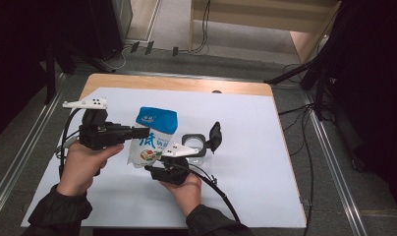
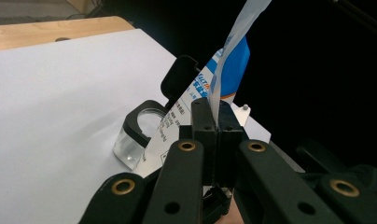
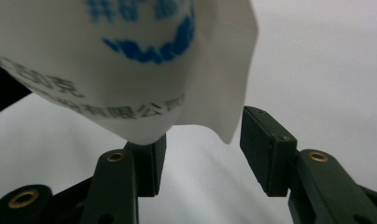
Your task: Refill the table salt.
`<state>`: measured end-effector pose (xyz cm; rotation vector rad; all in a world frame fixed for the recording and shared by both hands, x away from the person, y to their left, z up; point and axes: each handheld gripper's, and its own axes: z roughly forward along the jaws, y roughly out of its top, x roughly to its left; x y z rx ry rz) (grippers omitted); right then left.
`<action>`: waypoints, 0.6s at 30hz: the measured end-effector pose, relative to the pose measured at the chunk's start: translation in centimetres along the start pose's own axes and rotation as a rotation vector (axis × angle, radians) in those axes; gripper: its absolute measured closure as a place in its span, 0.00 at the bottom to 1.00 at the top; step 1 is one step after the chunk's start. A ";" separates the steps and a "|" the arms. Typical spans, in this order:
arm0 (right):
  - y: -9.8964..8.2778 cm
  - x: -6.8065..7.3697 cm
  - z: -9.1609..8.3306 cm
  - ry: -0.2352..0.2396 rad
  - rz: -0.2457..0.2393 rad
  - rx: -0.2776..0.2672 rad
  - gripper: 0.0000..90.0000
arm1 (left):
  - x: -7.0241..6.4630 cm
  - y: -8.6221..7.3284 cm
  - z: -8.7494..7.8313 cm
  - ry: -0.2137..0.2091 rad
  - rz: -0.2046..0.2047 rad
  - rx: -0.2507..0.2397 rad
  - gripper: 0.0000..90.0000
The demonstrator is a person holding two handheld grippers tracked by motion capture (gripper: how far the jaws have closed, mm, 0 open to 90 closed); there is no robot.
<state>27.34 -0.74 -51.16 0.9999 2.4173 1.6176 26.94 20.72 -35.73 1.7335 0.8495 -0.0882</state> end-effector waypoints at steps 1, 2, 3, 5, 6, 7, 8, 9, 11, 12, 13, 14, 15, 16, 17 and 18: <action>0.0 0.0 0.0 -0.002 0.003 -0.003 0.57 | 0.2 -0.1 0.0 -0.006 -0.007 0.002 1.00; 0.1 0.0 -0.1 -0.001 0.008 -0.009 0.58 | 0.3 -0.2 0.1 -0.002 -0.013 -0.003 1.00; 0.2 0.1 -0.2 -0.010 0.007 -0.006 0.58 | 0.5 -0.3 0.1 -0.006 -0.015 -0.002 1.00; 0.2 0.1 -0.3 -0.008 -0.002 -0.008 0.58 | 0.7 -0.4 0.3 0.004 -0.019 0.006 1.00; 0.1 0.2 -0.3 -0.018 -0.016 0.000 0.59 | 0.7 -0.5 0.5 0.023 -0.015 0.011 1.00; 0.0 0.3 -0.3 -0.023 -0.030 0.003 0.59 | 0.6 -0.5 0.6 0.050 -0.002 0.020 1.00; -0.1 0.5 -0.3 -0.029 -0.043 0.011 0.60 | 0.5 -0.5 0.7 0.065 0.005 0.021 1.00; -0.1 0.6 -0.2 -0.032 -0.055 0.014 0.61 | 0.5 -0.6 0.8 0.079 0.015 0.031 1.00; -0.3 0.8 -0.2 -0.034 -0.085 0.023 0.61 | 0.3 -0.6 1.0 0.103 0.028 0.044 1.00; -0.4 0.9 -0.3 -0.034 -0.097 0.029 0.61 | 0.2 -0.6 1.1 0.110 0.032 0.047 1.00; -0.4 1.0 -0.3 -0.034 -0.105 0.031 0.61 | 0.1 -0.6 1.2 0.122 0.045 0.054 1.00; -0.4 1.1 -0.3 -0.035 -0.111 0.038 0.61 | 0.0 -0.6 1.4 0.125 0.051 0.057 1.00; -0.4 1.1 -0.3 -0.033 -0.119 0.038 0.61 | -0.1 -0.6 1.6 0.129 0.061 0.063 1.00; -0.4 1.2 -0.4 -0.031 -0.127 0.039 0.61 | -0.2 -0.6 1.7 0.133 0.065 0.066 1.00; -0.4 1.3 -0.4 -0.031 -0.136 0.037 0.61 | -0.3 -0.5 1.8 0.138 0.072 0.074 1.00; -0.4 1.4 -0.4 -0.028 -0.151 0.037 0.61 | -0.2 -0.5 1.9 0.138 0.077 0.077 1.00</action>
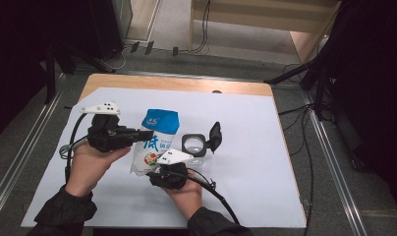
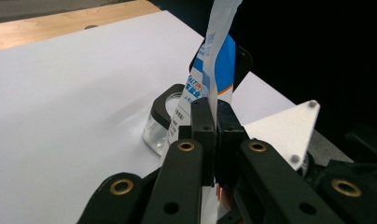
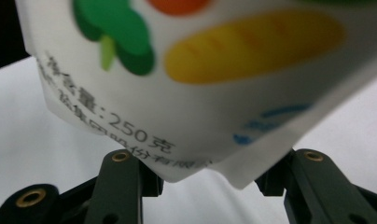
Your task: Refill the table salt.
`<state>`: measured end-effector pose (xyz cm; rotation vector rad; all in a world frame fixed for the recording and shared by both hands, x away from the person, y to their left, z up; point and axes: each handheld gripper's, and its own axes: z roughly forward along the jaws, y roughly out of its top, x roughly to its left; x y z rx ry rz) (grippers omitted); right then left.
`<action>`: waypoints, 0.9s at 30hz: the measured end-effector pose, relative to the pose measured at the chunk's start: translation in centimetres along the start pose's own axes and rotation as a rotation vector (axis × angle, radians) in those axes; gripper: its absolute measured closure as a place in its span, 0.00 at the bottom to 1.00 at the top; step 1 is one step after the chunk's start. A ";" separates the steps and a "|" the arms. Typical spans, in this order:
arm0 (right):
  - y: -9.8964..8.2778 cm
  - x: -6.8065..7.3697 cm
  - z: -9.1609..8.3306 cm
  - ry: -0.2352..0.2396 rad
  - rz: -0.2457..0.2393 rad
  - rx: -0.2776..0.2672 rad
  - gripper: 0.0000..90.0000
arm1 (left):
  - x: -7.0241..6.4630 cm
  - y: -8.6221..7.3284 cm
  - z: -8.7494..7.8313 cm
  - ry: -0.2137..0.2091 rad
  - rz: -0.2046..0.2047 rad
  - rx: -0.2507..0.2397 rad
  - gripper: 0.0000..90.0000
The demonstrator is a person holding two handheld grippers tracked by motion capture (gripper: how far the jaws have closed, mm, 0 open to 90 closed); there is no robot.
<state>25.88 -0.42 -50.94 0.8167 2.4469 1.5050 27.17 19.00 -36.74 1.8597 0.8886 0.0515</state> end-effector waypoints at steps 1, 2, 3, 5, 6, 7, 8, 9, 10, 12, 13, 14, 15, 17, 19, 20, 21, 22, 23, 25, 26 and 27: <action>0.0 0.1 0.0 -0.003 -0.015 0.002 0.61 | 0.0 0.0 0.1 -0.009 -0.005 0.003 1.00; 0.0 0.3 0.0 -0.009 -0.030 0.003 0.61 | 0.0 0.0 0.2 -0.008 -0.003 0.006 1.00; 0.0 0.4 -0.1 -0.004 -0.035 0.002 0.60 | 0.1 0.0 0.4 -0.011 0.000 0.015 1.00; 0.1 0.6 -0.1 -0.008 -0.056 0.002 0.56 | 0.1 0.0 0.6 -0.013 0.004 0.017 1.00; 0.1 0.8 -0.1 -0.017 -0.061 0.006 0.55 | 0.1 0.0 0.7 -0.017 -0.001 0.020 1.00; 0.1 0.9 -0.1 -0.017 -0.066 0.002 0.55 | 0.1 0.0 0.9 -0.021 -0.001 0.022 1.00; 0.0 1.0 -0.2 -0.013 -0.069 0.008 0.55 | 0.1 0.0 1.0 -0.025 0.002 0.025 1.00; 0.0 1.0 -0.2 -0.009 -0.073 0.010 0.56 | 0.1 0.0 1.2 -0.033 0.001 0.030 1.00; 0.0 1.0 -0.2 -0.006 -0.074 0.015 0.58 | 0.1 0.0 1.4 -0.039 0.006 0.036 1.00; -0.1 1.0 -0.2 -0.004 -0.077 0.030 0.61 | 0.0 0.0 1.8 -0.051 0.006 0.043 1.00; -0.2 1.0 -0.2 -0.005 -0.075 0.035 0.61 | 0.0 0.0 2.0 -0.055 0.009 0.047 1.00; -0.3 1.0 -0.2 0.001 -0.066 0.040 0.61 | 0.0 0.0 2.1 -0.050 0.013 0.053 1.00; -0.4 0.9 -0.2 0.004 -0.060 0.046 0.61 | 0.1 0.0 2.2 -0.057 0.013 0.057 1.00; -0.5 0.8 -0.3 0.001 -0.057 0.048 0.61 | 0.2 0.0 2.5 -0.064 0.001 0.049 1.00; -0.5 0.7 -0.4 -0.001 -0.054 0.043 0.59 | 0.4 0.0 2.6 -0.062 -0.004 0.054 1.00; -0.5 0.7 -0.4 -0.003 -0.052 0.044 0.58 | 0.4 0.1 2.7 -0.051 -0.001 0.052 1.00; -0.6 0.7 -0.5 -0.018 -0.055 0.042 0.55 | 0.4 0.1 2.7 -0.043 -0.002 0.052 1.00; -0.6 0.7 -0.6 -0.023 -0.059 0.042 0.54 | 0.5 0.2 2.7 -0.036 0.000 0.053 1.00; -0.6 0.8 -0.8 -0.020 -0.057 0.035 0.53 | 0.6 0.2 2.8 -0.035 -0.003 0.053 1.00; -0.6 0.8 -1.1 -0.013 -0.058 0.031 0.55 | 0.6 0.2 2.9 -0.049 -0.004 0.048 1.00; -0.6 0.8 -1.2 -0.010 -0.057 0.033 0.57 | 0.5 0.3 3.1 -0.058 -0.004 0.045 1.00; -0.6 0.8 -1.2 -0.007 -0.051 0.035 0.58 | 0.5 0.3 3.2 -0.060 0.002 0.051 1.00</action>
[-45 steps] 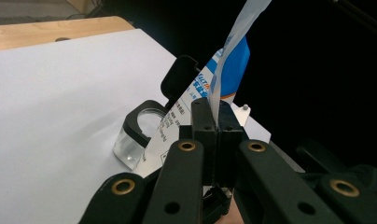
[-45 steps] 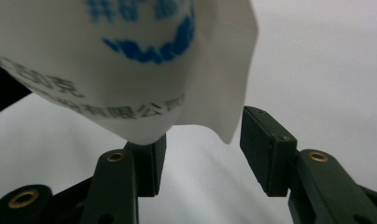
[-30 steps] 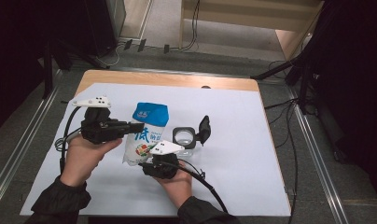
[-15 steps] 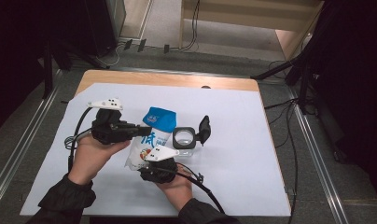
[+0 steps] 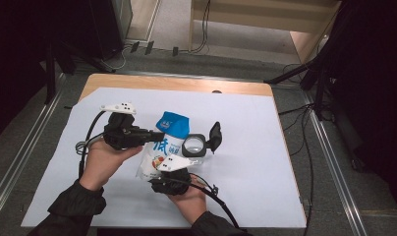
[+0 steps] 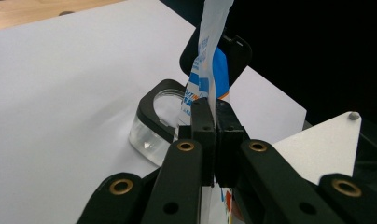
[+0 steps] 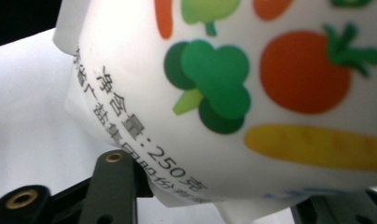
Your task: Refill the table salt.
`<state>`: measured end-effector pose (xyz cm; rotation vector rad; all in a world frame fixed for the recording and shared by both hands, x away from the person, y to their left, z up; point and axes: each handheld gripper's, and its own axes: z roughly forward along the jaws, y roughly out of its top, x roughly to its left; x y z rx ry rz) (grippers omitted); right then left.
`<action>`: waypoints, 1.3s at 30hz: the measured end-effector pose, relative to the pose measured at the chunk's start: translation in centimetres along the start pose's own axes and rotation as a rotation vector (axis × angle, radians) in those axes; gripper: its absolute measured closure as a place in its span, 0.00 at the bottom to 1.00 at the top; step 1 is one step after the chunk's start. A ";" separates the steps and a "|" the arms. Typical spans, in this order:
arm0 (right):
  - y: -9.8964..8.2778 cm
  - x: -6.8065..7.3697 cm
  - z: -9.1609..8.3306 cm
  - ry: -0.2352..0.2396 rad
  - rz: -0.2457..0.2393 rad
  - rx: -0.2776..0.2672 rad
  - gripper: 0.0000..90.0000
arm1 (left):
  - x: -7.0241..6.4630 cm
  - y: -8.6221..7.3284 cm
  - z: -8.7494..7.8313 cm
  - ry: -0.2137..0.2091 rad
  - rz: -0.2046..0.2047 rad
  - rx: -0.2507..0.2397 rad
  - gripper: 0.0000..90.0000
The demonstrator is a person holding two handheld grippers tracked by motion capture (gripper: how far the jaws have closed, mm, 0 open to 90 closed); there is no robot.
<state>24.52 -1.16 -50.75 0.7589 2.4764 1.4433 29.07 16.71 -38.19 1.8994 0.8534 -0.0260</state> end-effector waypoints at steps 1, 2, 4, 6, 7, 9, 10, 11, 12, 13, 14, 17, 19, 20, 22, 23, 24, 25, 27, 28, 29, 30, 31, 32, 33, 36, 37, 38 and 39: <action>0.0 -0.1 0.0 0.006 0.005 0.001 0.59 | 0.0 0.0 0.3 -0.009 0.004 0.004 1.00; -0.1 -0.2 0.0 0.008 0.014 0.008 0.60 | -0.1 0.0 0.4 -0.008 0.003 0.008 1.00; -0.3 -0.2 0.0 0.009 0.019 0.014 0.60 | 0.0 0.0 0.8 -0.022 0.003 0.018 1.00; -0.4 -0.3 0.0 0.011 0.030 0.016 0.61 | 0.2 -0.1 1.1 -0.040 0.002 0.024 0.98; -0.5 -0.3 0.0 0.011 0.034 0.016 0.61 | 0.2 -0.2 1.3 -0.044 0.005 0.027 0.97; -0.5 -0.5 -0.1 0.007 0.040 0.011 0.61 | 0.3 -0.4 1.7 -0.061 0.008 0.034 0.94; -0.5 -0.5 -0.1 0.004 0.044 0.011 0.61 | 0.4 -0.4 1.7 -0.063 0.013 0.031 0.94; -0.5 -0.6 -0.2 0.001 0.042 0.011 0.61 | 0.4 -0.5 1.8 -0.065 0.013 0.027 0.94; -0.5 -0.6 -0.2 -0.002 0.040 0.014 0.61 | 0.4 -0.5 1.9 -0.068 0.014 0.032 0.94; -0.5 -0.6 -0.2 -0.004 0.038 0.017 0.61 | 0.5 -0.6 1.9 -0.067 0.017 0.040 0.94; -0.6 -0.6 -0.2 -0.003 0.039 0.020 0.61 | 0.4 -0.6 2.0 -0.060 0.018 0.043 0.94; -0.8 -0.5 -0.1 0.005 0.043 0.027 0.61 | 0.5 -0.6 2.1 -0.025 0.032 0.067 1.00; -0.8 -0.4 -0.1 0.014 0.047 0.022 0.60 | 0.5 -0.6 2.1 -0.015 0.027 0.069 1.00; -0.8 -0.4 -0.1 0.012 0.039 0.018 0.59 | 0.6 -0.6 2.1 -0.014 0.024 0.067 1.00; -0.7 -0.2 -0.3 0.004 0.030 0.015 0.54 | 0.7 -0.5 2.1 -0.005 0.021 0.073 1.00; -0.7 -0.2 -0.4 0.000 0.021 0.014 0.51 | 0.7 -0.5 2.1 -0.003 0.017 0.073 1.00; -0.7 -0.1 -0.5 -0.011 0.023 0.018 0.51 | 0.7 -0.5 2.2 -0.010 0.012 0.073 1.00; -0.7 0.0 -0.6 -0.015 0.030 0.017 0.51 | 0.7 -0.5 2.3 -0.009 0.015 0.075 1.00; -0.8 0.0 -0.7 -0.012 0.047 0.015 0.51 | 0.7 -0.5 2.6 -0.011 0.018 0.079 1.00; -0.8 0.0 -0.7 -0.012 0.054 0.019 0.52 | 0.7 -0.5 2.7 -0.009 0.023 0.081 1.00; -0.8 -0.1 -0.8 -0.012 0.058 0.021 0.52 | 0.7 -0.4 2.9 -0.010 0.020 0.084 1.00; -0.9 -0.1 -0.7 -0.007 0.064 0.024 0.53 | 0.7 -0.4 3.0 -0.014 0.021 0.088 1.00; -0.9 -0.2 -0.7 -0.006 0.073 0.029 0.53 | 0.8 -0.4 3.2 -0.015 0.020 0.092 1.00; -1.0 -0.3 -0.7 0.001 0.084 0.030 0.53 | 0.9 -0.4 3.3 -0.013 0.018 0.094 1.00; -1.0 -0.3 -0.6 0.006 0.088 0.032 0.54 | 0.9 -0.4 3.5 -0.010 0.017 0.097 1.00; -1.1 -0.4 -0.6 0.016 0.096 0.044 0.52 | 1.1 -0.4 3.8 -0.016 0.007 0.101 1.00; -1.1 -0.4 -0.5 0.015 0.095 0.045 0.51 | 1.1 -0.4 3.9 -0.021 0.005 0.101 1.00; -1.1 -0.4 -0.5 0.018 0.094 0.047 0.50 | 1.0 -0.4 4.1 -0.019 0.006 0.103 1.00; -1.1 -0.4 -0.5 0.022 0.099 0.049 0.50 | 0.9 -0.4 4.2 -0.011 0.014 0.110 1.00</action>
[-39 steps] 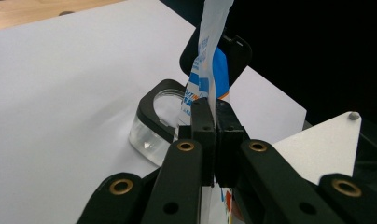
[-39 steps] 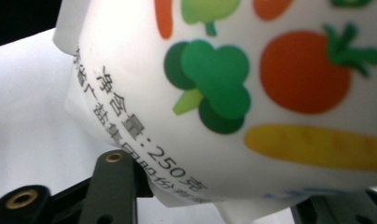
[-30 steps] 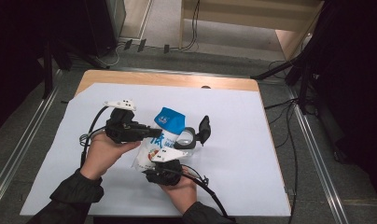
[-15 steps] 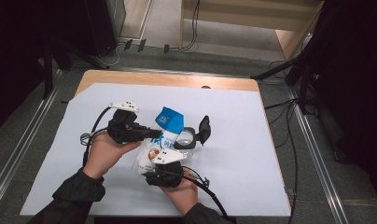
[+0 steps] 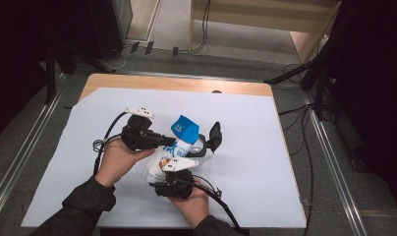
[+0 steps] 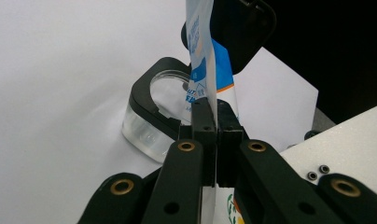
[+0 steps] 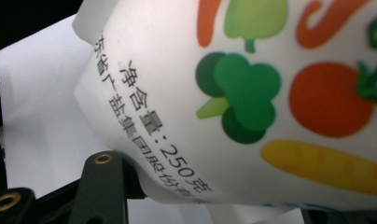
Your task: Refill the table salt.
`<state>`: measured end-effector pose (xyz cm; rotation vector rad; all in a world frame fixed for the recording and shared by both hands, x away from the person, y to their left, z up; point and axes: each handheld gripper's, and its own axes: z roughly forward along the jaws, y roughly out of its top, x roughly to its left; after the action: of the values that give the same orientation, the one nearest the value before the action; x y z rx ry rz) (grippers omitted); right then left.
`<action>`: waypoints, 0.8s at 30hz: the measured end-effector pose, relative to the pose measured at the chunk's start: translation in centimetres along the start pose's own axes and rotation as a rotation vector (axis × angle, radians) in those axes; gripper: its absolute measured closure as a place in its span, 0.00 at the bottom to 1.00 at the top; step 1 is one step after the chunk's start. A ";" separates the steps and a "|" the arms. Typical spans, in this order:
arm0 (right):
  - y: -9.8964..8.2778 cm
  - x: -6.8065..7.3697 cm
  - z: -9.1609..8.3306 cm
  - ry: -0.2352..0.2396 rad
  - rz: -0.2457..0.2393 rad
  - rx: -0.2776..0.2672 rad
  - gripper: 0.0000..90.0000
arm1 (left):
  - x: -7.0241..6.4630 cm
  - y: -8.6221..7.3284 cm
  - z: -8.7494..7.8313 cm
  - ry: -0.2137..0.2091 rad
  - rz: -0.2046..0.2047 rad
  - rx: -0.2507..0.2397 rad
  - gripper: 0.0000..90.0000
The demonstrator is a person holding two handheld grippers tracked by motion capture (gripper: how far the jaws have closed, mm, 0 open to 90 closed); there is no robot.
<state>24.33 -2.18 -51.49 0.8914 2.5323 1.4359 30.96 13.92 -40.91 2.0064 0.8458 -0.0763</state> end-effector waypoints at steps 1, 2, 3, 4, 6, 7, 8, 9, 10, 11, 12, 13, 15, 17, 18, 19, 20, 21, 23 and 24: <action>0.0 0.0 0.0 0.002 0.007 -0.001 0.51 | -0.1 0.0 0.1 0.010 0.007 0.002 1.00; 0.0 -0.1 0.0 0.004 0.010 0.001 0.54 | -0.1 0.0 0.3 0.005 0.004 0.005 1.00; -0.1 -0.1 0.0 0.004 0.012 0.000 0.57 | -0.1 0.0 0.3 0.005 0.005 0.005 1.00; -0.1 -0.2 0.0 0.011 0.013 -0.001 0.57 | 0.0 0.0 0.4 0.000 0.005 0.008 1.00; -0.1 -0.2 0.0 0.011 0.016 -0.002 0.58 | -0.1 0.1 0.6 -0.004 0.003 0.006 1.00; -0.1 -0.2 0.0 0.014 0.021 -0.005 0.59 | -0.1 0.1 0.7 -0.005 0.002 0.005 1.00; -0.1 -0.2 0.0 0.017 0.024 -0.010 0.59 | -0.1 0.1 0.7 -0.005 0.003 0.003 1.00; -0.1 -0.3 -0.1 0.018 0.030 -0.014 0.60 | 0.0 0.1 0.7 -0.012 0.001 0.004 1.00; -0.2 -0.3 -0.1 0.027 0.038 -0.018 0.61 | 0.1 0.1 0.7 -0.022 -0.001 0.001 0.99; -0.2 -0.4 -0.1 0.030 0.045 -0.026 0.61 | 0.1 0.1 0.7 -0.023 -0.006 0.002 0.98; -0.3 -0.4 -0.1 0.030 0.047 -0.029 0.61 | 0.2 0.0 0.8 -0.031 -0.013 -0.001 0.98; -0.3 -0.5 -0.2 0.033 0.052 -0.034 0.61 | 0.2 0.0 0.8 -0.038 -0.015 0.000 0.97; -0.3 -0.6 -0.2 0.038 0.060 -0.035 0.62 | 0.4 0.0 0.8 -0.039 -0.021 0.006 0.96; -0.3 -0.7 -0.2 0.041 0.066 -0.037 0.62 | 0.4 -0.1 0.7 -0.037 -0.028 0.010 0.95; -0.4 -0.7 -0.2 0.042 0.067 -0.039 0.62 | 0.5 -0.1 0.7 -0.046 -0.036 0.011 0.95; -0.4 -0.8 -0.2 0.048 0.076 -0.042 0.63 | 0.5 -0.1 0.6 -0.048 -0.036 0.014 0.94; -0.4 -0.8 -0.2 0.051 0.081 -0.044 0.63 | 0.6 -0.1 0.6 -0.045 -0.037 0.014 0.94; -0.5 -0.8 -0.2 0.054 0.086 -0.047 0.63 | 0.7 -0.1 0.6 -0.052 -0.041 0.014 0.93; -0.5 -0.8 -0.2 0.052 0.083 -0.045 0.63 | 0.6 -0.1 0.6 -0.051 -0.039 0.015 0.93; -0.5 -0.8 -0.2 0.054 0.085 -0.045 0.63 | 0.7 -0.1 0.6 -0.050 -0.041 0.017 0.93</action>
<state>24.73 -2.95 -51.97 0.9764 2.5174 1.5558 31.57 13.83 -41.57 1.9949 0.8564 -0.1569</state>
